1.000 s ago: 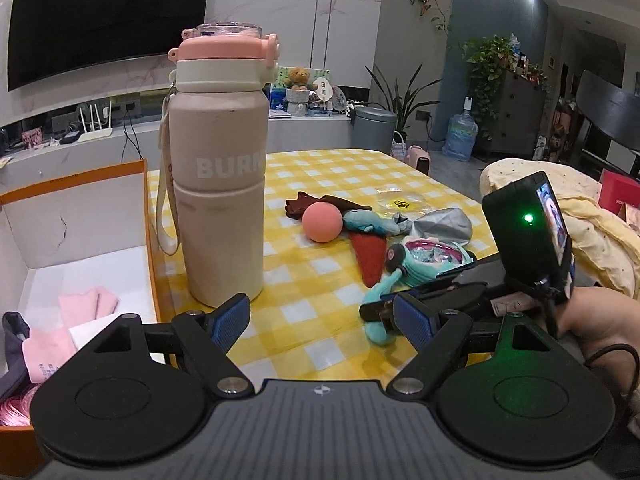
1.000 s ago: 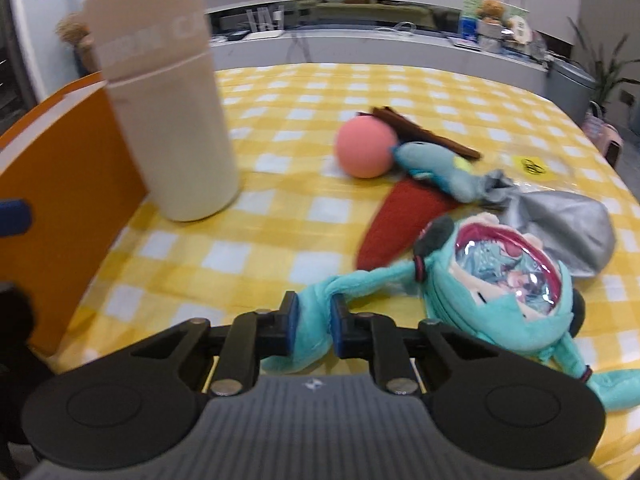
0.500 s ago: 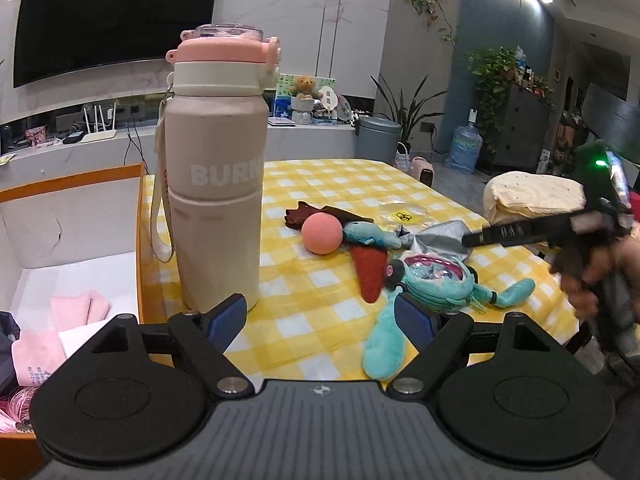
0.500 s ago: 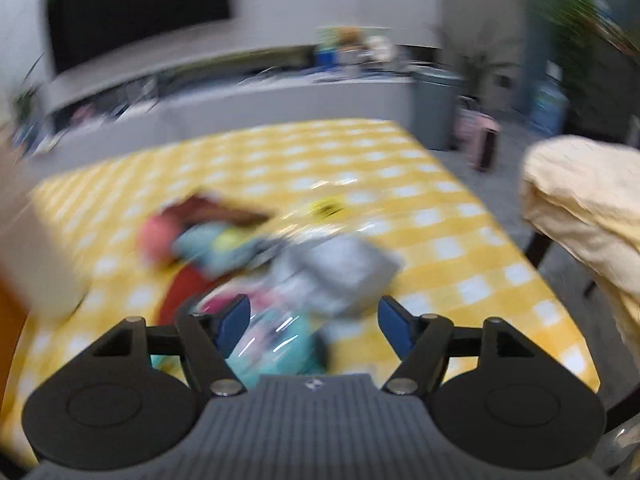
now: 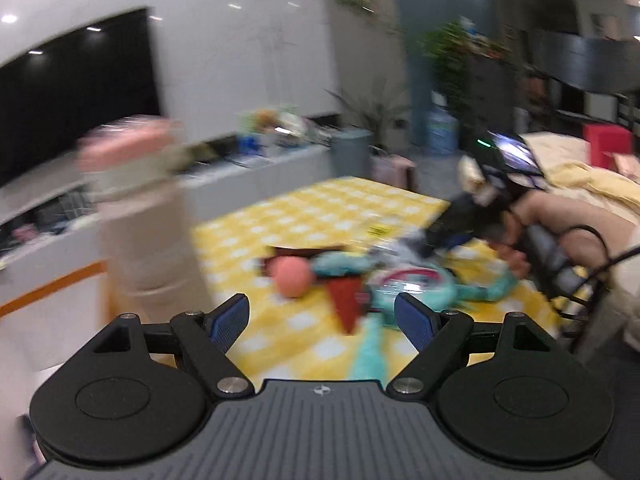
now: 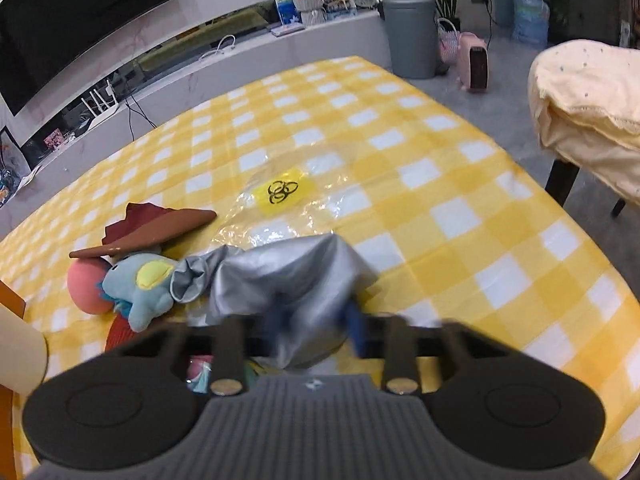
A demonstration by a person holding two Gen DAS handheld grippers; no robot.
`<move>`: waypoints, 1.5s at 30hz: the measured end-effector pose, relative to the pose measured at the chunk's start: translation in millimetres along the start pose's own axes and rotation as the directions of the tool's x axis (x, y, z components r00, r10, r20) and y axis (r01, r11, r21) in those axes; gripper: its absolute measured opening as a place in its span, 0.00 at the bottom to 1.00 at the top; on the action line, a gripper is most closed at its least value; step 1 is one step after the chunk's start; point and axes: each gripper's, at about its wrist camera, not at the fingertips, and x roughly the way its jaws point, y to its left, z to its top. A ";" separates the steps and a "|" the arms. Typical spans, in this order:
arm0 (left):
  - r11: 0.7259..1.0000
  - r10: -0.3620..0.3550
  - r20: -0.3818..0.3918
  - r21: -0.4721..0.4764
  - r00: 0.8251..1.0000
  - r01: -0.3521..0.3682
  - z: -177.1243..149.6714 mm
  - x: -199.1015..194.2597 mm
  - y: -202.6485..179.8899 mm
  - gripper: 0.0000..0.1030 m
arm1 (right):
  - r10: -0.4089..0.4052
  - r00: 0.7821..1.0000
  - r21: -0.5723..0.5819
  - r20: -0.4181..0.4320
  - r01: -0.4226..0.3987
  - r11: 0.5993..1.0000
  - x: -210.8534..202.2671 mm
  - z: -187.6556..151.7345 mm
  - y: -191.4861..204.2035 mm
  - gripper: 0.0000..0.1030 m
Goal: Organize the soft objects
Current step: 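Grasp the grey silver bag with the right gripper and lift it, then grasp the teal plush pouch with the left gripper while the right gripper holds the grey bag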
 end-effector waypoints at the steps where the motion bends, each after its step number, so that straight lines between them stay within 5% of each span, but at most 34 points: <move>1: 0.999 -0.031 -0.016 0.013 0.999 0.031 3.7 12.2 -7.3 0.94 | -0.004 1.000 0.001 -0.005 0.004 1.000 -0.4 0.7 1.4 0.11; 4: 0.996 -0.079 -0.044 0.044 0.996 0.081 12.4 44.8 -27.6 0.94 | -0.021 1.000 -0.031 -0.011 0.021 0.999 -7.6 1.5 2.7 0.00; 8: 0.986 -0.161 -0.052 0.024 0.986 0.163 23.7 79.1 -45.7 0.94 | 0.004 1.000 0.025 0.006 -0.004 1.000 -21.5 11.3 -14.4 0.00; 13: 0.957 -0.290 -0.112 -0.010 0.950 0.291 32.2 120.2 -58.2 0.94 | 0.041 0.994 0.062 0.102 -0.047 0.997 -52.6 22.7 -23.5 0.00; 24: 0.930 -0.366 -0.214 -0.056 0.906 0.362 20.9 180.7 -67.4 0.94 | 0.052 0.989 0.146 0.138 -0.072 0.987 -71.0 25.0 -46.4 0.00; 27: 0.935 -0.353 -0.171 -0.029 0.920 0.353 11.5 185.0 -68.8 0.96 | 0.060 0.988 0.136 0.144 -0.080 0.988 -72.1 25.7 -42.7 0.00; 31: 0.940 -0.298 -0.169 0.123 0.940 0.320 5.1 179.3 -86.4 0.97 | 0.064 0.987 0.123 0.145 -0.082 0.989 -72.0 26.8 -38.5 0.00; 33: 0.938 -0.280 -0.171 0.163 0.945 0.308 2.4 175.6 -91.8 0.89 | 0.063 0.988 0.119 0.144 -0.080 0.990 -71.6 26.9 -37.9 0.00; 38: 0.959 -0.259 -0.143 0.082 0.955 0.272 -9.1 148.9 -80.8 0.56 | 0.072 0.989 0.079 0.128 -0.083 0.993 -68.5 24.8 -33.8 0.00; 45: 0.979 -0.205 -0.141 -0.013 0.968 0.206 -35.0 94.6 -59.6 0.48 | 0.057 0.998 -0.028 0.021 -0.056 0.998 -48.8 17.4 -15.4 0.00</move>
